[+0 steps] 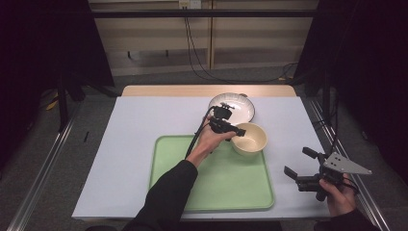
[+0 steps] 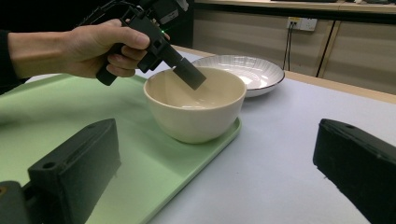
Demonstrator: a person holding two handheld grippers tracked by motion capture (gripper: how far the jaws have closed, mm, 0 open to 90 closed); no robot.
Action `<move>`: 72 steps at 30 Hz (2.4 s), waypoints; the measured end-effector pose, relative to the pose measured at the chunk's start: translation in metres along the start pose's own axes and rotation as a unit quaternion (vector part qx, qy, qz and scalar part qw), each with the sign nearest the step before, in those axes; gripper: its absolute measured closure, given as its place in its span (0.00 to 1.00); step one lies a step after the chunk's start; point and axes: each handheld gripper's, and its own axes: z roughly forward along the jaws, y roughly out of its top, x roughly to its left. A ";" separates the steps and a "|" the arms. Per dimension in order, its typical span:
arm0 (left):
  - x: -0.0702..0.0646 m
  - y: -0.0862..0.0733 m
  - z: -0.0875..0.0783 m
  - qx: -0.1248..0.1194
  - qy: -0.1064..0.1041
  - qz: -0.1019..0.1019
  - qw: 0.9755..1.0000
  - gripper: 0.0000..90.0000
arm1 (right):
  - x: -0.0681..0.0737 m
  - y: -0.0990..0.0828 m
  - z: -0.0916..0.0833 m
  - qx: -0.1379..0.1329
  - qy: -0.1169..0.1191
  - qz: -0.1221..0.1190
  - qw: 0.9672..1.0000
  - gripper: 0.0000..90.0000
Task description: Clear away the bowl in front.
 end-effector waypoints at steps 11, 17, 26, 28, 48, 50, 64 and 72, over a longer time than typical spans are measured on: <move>0.000 -0.006 -0.016 -0.037 0.018 0.040 0.998 0.05 | 0.000 0.000 -0.001 0.000 0.001 0.001 1.000 0.00; -0.002 -0.008 -0.037 -0.075 0.035 0.051 0.995 0.02 | 0.000 0.000 0.000 -0.001 0.000 0.000 1.000 0.00; 0.000 -0.020 -0.061 -0.112 0.072 0.060 0.989 0.03 | 0.000 0.000 0.000 0.001 -0.002 0.000 1.000 0.00; 0.002 -0.022 -0.067 -0.118 0.075 0.058 0.988 0.03 | 0.000 0.000 0.000 0.001 -0.001 0.000 1.000 0.00; 0.016 -0.056 -0.120 -0.147 0.096 0.062 0.983 0.03 | 0.000 0.001 0.000 0.003 -0.001 -0.002 1.000 0.00; 0.017 -0.060 -0.127 -0.152 0.104 0.065 0.981 0.03 | 0.000 0.001 0.000 0.003 0.000 -0.002 1.000 0.00; 0.021 -0.089 -0.162 -0.166 0.138 0.055 0.975 0.02 | 0.000 0.001 0.001 0.003 -0.005 -0.001 1.000 0.00; 0.020 -0.105 -0.187 -0.181 0.184 0.047 0.965 0.02 | 0.000 0.001 0.001 0.003 -0.005 0.000 1.000 0.00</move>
